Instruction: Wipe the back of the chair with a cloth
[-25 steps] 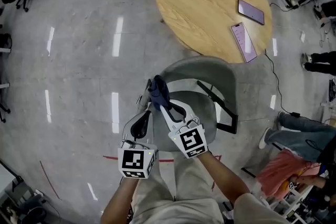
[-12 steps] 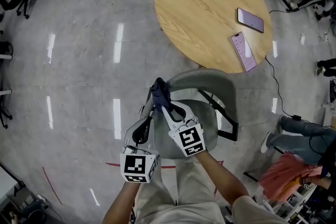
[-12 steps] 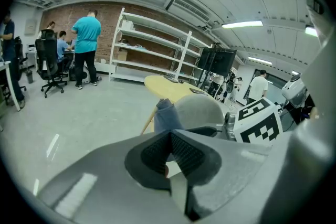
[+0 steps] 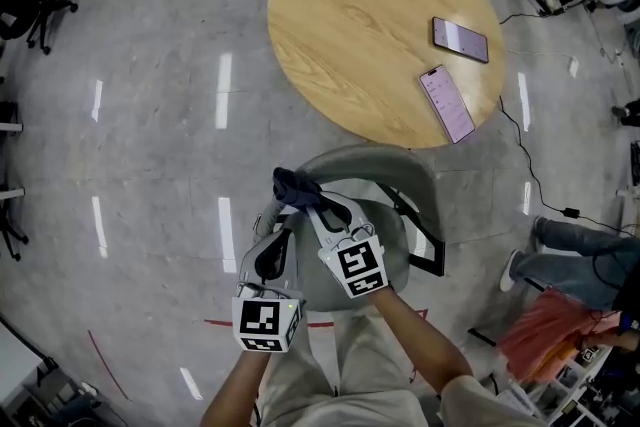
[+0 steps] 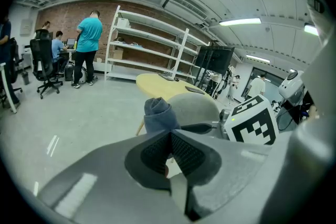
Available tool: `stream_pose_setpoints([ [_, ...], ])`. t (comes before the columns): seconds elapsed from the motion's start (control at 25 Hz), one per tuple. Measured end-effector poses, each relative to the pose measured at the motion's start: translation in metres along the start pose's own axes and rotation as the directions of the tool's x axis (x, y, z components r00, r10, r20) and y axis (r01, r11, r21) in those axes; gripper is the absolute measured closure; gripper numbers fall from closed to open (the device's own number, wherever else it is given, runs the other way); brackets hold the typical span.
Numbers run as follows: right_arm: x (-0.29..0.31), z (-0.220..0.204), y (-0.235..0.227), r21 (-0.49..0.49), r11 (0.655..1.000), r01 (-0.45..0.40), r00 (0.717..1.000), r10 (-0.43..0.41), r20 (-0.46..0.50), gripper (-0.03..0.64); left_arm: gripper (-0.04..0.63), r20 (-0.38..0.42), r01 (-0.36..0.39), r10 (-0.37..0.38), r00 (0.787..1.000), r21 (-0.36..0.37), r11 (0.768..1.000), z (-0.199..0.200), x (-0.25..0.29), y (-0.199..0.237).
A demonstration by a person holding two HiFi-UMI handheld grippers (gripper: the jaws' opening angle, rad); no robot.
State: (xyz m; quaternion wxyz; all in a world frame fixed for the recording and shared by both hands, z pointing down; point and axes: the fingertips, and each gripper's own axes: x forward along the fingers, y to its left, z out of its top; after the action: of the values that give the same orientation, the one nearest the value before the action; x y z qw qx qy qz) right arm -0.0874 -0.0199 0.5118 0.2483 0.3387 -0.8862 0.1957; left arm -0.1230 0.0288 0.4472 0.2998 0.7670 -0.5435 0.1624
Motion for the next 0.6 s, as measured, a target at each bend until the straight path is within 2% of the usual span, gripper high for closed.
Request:
stream_pose_setpoints([
  [0.6,-0.013,0.003,-0.046,0.038,0.999,0.034,0.999,-0.034,0.006,0.541,0.595,-0.005,0.022,-0.022,1.000,0.014,1.000,0.013,0.030,-0.033],
])
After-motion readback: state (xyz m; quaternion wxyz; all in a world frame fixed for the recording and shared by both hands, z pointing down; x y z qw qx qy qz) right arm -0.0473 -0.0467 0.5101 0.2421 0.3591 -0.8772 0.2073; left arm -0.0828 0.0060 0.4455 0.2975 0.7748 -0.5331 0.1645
